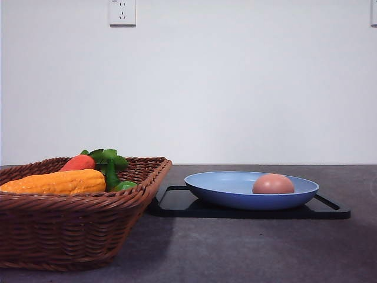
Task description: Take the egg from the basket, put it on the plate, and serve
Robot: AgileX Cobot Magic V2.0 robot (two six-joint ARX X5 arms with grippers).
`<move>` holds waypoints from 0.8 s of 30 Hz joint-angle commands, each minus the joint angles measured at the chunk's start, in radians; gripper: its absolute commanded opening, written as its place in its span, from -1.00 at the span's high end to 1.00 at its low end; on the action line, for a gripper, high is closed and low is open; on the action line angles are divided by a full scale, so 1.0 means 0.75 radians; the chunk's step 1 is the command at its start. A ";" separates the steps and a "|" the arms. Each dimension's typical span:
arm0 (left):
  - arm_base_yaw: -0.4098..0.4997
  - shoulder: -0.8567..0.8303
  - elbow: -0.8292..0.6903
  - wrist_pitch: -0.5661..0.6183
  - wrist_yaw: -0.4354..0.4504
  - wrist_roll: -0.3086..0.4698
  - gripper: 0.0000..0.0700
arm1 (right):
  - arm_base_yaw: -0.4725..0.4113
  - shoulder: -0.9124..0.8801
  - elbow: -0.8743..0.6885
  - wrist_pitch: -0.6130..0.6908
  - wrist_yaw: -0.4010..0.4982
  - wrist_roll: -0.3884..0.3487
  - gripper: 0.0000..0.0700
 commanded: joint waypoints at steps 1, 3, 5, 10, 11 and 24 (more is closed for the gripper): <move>0.002 -0.002 -0.022 -0.008 -0.002 -0.006 1.00 | -0.002 -0.004 -0.002 0.015 0.006 0.018 1.00; 0.002 -0.002 -0.022 -0.008 -0.002 -0.006 1.00 | -0.002 -0.004 -0.002 0.015 0.006 0.018 1.00; 0.002 -0.002 -0.022 -0.008 -0.002 -0.006 1.00 | -0.002 -0.004 -0.002 0.015 0.006 0.018 1.00; 0.002 -0.002 -0.022 -0.008 -0.002 -0.006 1.00 | -0.002 -0.004 -0.002 0.015 0.006 0.018 1.00; 0.002 -0.002 -0.022 -0.008 -0.002 -0.006 1.00 | -0.002 -0.004 -0.002 0.015 0.006 0.018 1.00; 0.002 -0.002 -0.022 -0.008 -0.002 -0.006 1.00 | -0.002 -0.004 -0.002 0.015 0.006 0.018 1.00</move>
